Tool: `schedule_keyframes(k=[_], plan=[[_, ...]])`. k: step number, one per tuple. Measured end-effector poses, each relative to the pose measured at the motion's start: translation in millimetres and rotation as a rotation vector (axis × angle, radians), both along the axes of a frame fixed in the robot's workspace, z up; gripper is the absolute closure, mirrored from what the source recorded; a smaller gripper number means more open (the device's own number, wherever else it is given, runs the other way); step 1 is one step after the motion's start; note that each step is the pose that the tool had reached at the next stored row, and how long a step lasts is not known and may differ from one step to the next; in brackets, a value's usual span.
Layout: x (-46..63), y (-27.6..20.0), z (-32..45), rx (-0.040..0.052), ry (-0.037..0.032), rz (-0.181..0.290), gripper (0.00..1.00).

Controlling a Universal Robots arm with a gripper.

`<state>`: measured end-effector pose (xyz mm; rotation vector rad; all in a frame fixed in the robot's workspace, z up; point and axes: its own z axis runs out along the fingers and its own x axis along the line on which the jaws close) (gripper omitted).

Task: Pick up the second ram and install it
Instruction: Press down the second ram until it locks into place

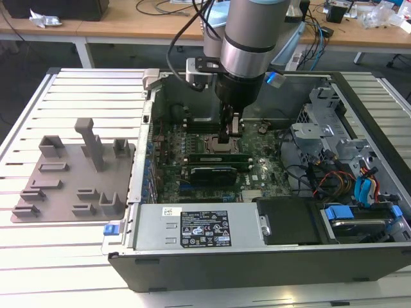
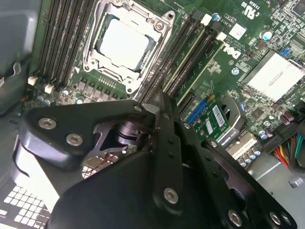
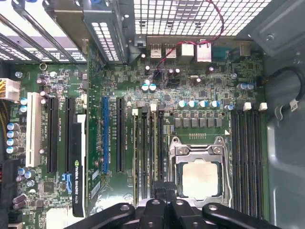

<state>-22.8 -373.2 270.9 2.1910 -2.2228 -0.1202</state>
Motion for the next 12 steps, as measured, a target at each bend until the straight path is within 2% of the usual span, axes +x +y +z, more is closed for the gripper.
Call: schedule_keyframes(k=[2,4,5,6,8,11,12], plan=[[5.6,0.0,-0.7,-0.0001,0.0003,0.000,0.90],[24.8,0.0,-5.6,-0.0007,0.0051,0.000,0.90],[35.5,0.0,-9.8,-0.0008,0.0058,0.000,0.90],[41.8,-0.5,-14.0,-0.0007,0.0057,0.000,0.90],[46.9,-0.9,-22.6,-0.0006,0.0057,0.000,0.90],[48.6,-0.9,-34.0,-0.0008,0.0060,0.000,0.90],[48.7,-1.0,-40.3,-0.0015,0.0061,0.000,0.90]])
